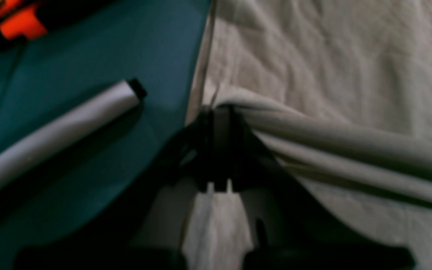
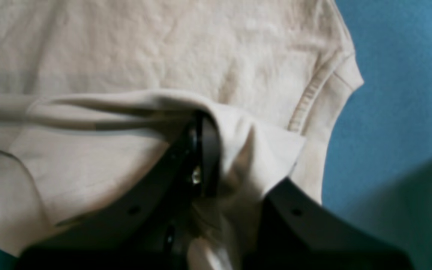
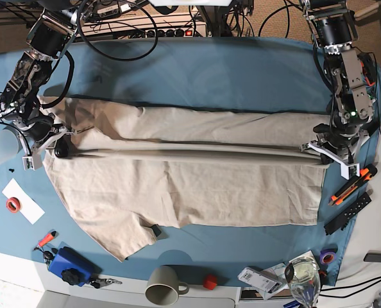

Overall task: Fold the T-shirt properly
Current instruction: 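Lower the folded edge onto the shirt and open both grippers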

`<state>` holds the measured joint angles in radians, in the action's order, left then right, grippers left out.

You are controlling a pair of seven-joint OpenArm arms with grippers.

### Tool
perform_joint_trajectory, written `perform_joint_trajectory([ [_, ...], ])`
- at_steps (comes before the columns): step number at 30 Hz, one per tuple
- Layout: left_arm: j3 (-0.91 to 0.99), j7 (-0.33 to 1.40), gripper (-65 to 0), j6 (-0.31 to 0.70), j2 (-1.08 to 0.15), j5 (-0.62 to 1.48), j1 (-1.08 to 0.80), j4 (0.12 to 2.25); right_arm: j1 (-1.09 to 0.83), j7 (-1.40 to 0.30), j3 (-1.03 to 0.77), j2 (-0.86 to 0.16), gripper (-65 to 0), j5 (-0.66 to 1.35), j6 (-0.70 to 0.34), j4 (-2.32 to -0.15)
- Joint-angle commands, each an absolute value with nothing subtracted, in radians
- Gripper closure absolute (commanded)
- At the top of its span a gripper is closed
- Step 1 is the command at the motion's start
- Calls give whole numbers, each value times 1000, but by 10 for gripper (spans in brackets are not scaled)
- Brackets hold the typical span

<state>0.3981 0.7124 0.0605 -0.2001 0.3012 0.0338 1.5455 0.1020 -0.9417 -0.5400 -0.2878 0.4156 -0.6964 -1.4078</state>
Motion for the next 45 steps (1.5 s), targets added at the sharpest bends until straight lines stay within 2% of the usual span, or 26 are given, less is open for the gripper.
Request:
perform_joint_trajectory([
  [1,401,686,0,52,-216,292,65,1546,123,-909,-544,-313,0,411,-685,-1425],
  [11,402,687,0,53,-216,291,106,1502,130,-901,-544,-313,0,406,-686,-1425],
  [13,402,689,-115,53,-216,291,109,1502,140,-901,-544,-314,0,406,-686,-1425],
  [15,402,693,-200,53,-217,291,113,1502,152,-901,-544,-314,-64,407,-687,-1425],
  [16,402,699,-220,52,-217,291,115,1502,159,-901,-544,-314,-96,407,-688,-1425],
  [20,402,725,-224,52,-219,291,120,1504,182,-924,-544,-317,-155,421,-687,-1425],
  [28,402,842,-225,53,-220,290,155,1555,192,-1033,-545,-373,-157,570,-698,-1425],
  [34,402,883,-312,53,-219,288,183,1575,191,-1074,-545,-413,-157,595,-698,-1425],
  [38,402,937,-314,53,-223,289,183,1576,192,-1077,-545,-427,-157,611,-698,-1425],
  [41,403,1047,-314,53,-242,300,182,1597,195,-1138,-546,-432,-157,718,-698,-1427],
  [45,410,1079,-314,52,-259,301,170,1640,200,-1190,-553,-432,-157,774,-698,-1427],
])
